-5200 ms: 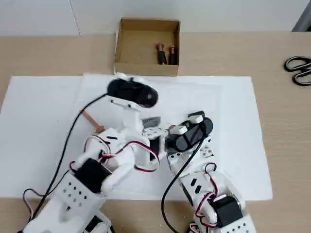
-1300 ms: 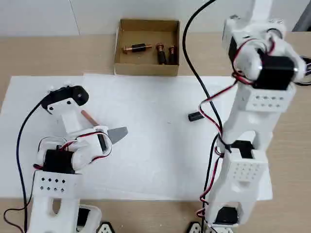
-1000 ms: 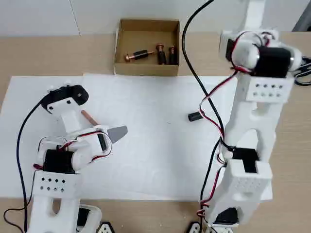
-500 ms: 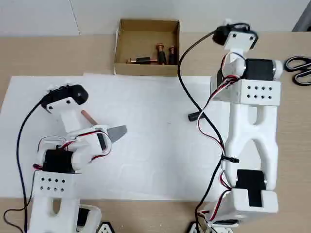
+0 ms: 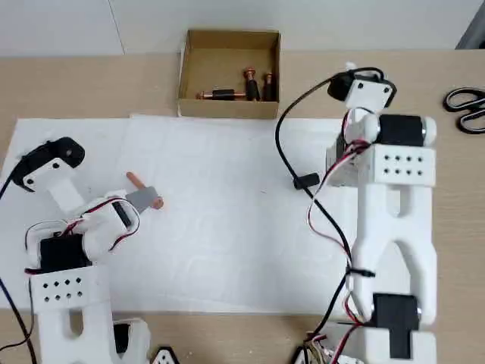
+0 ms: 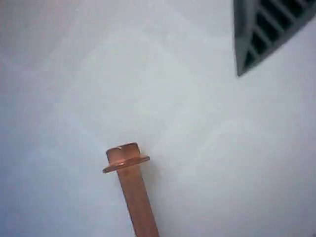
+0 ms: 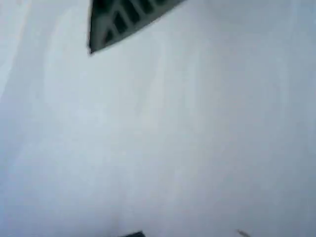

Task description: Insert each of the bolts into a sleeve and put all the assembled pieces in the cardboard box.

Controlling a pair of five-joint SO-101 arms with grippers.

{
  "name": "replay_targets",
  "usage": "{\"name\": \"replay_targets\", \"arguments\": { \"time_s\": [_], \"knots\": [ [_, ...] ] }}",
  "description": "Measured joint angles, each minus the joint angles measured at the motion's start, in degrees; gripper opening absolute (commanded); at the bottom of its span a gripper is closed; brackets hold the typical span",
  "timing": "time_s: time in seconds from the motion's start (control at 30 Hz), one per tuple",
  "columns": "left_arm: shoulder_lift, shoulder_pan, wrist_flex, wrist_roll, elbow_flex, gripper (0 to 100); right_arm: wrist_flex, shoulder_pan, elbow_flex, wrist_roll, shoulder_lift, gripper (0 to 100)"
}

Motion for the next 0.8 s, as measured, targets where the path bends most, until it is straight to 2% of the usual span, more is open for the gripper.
{"name": "replay_targets", "arguments": {
  "time_s": [0.33,0.53,0.7,0.8],
  "knots": [
    [0.0,-0.4,-0.3,0.0,0.0,34,-0.6,0.0,6.1,0.0,-2.5,19.6],
    [0.0,-0.4,-5.7,0.0,0.0,34,-4.9,-1.8,6.4,0.2,-2.5,19.6],
    [0.0,-0.4,-9.1,0.0,0.0,34,-6.8,-2.1,6.4,8.4,-2.5,19.5],
    [0.0,-0.4,-9.7,0.0,0.0,34,-9.9,-2.0,6.5,7.3,-2.5,19.6]
  ]
}}
